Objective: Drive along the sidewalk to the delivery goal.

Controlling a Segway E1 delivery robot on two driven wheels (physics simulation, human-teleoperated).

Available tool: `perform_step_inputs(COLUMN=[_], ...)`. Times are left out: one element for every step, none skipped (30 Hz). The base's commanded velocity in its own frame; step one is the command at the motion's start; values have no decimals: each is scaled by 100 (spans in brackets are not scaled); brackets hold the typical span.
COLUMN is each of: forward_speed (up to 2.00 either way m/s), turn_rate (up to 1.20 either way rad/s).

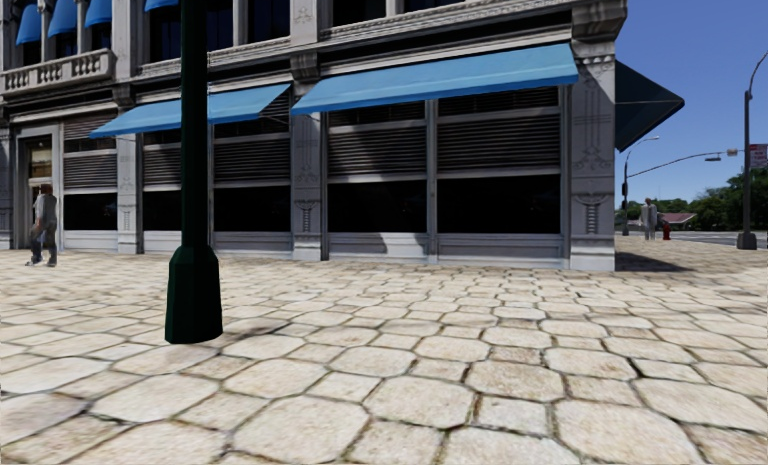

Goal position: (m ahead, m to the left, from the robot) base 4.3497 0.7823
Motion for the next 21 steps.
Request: perform_step_inputs(forward_speed=[134,134,134,134,134,134,134,134,134,134,134,134,133,133,133,133,133,133,133,133,133], turn_rate=[20,21,21,21,21,23,26,29,29,31,31,31,32,32,32,32,32,32,32,32,32])
